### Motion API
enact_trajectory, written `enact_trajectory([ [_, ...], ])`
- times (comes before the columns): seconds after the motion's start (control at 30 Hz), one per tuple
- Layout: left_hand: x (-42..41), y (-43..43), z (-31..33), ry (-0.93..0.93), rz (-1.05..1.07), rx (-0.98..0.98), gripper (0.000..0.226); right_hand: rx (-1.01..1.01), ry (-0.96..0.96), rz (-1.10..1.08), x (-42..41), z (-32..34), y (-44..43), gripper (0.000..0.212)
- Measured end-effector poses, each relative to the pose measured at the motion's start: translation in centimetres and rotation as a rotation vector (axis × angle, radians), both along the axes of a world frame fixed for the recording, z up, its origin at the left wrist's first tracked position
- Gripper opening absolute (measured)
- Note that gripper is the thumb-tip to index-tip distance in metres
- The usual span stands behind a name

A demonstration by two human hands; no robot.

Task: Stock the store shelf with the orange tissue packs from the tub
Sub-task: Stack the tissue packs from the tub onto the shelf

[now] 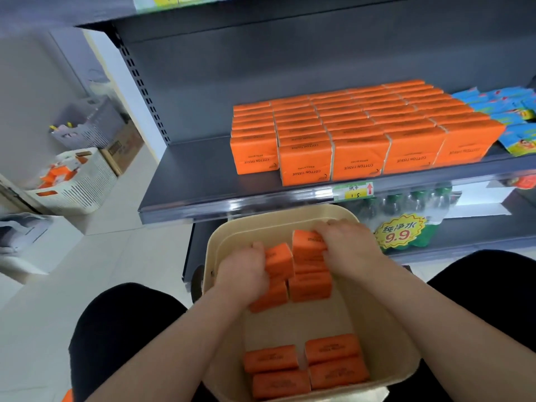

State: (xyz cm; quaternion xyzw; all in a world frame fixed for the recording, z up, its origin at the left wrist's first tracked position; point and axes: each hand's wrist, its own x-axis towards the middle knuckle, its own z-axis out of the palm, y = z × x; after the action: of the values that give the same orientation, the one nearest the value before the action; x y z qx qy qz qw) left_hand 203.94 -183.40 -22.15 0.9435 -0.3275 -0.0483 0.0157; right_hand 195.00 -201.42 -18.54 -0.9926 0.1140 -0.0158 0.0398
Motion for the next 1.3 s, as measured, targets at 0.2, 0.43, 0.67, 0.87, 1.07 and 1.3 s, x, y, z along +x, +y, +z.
enact_trajectory([
  [0.2,3.5,-0.8,8.7,-0.178,0.026,-0.211,0.034,-0.062,-0.154,0.041,0.9,4.3,-1.6,0.050],
  [0.43,9.0,-3.1,12.0,-0.314,0.073,-0.225,0.043,0.081,-0.140,0.032,2.5,3.7,-3.6,0.047],
  [0.67,12.8,-5.0,9.1,-0.251,0.096,-0.164,0.047,0.070,-0.195,0.057,4.3,3.4,-4.4,0.048],
  [0.87,14.9,-6.3,8.8,-0.305,0.083,-0.149,0.053,0.074,-0.207,0.086,4.8,3.2,-3.7,0.047],
  [1.07,15.7,-8.4,8.4,-0.375,0.095,-0.157,0.050,0.069,-0.206,0.095,5.3,2.9,-3.6,0.048],
  [1.3,15.4,-7.7,8.3,-0.390,0.091,-0.183,0.052,0.057,-0.158,0.091,5.4,2.7,-3.7,0.047],
])
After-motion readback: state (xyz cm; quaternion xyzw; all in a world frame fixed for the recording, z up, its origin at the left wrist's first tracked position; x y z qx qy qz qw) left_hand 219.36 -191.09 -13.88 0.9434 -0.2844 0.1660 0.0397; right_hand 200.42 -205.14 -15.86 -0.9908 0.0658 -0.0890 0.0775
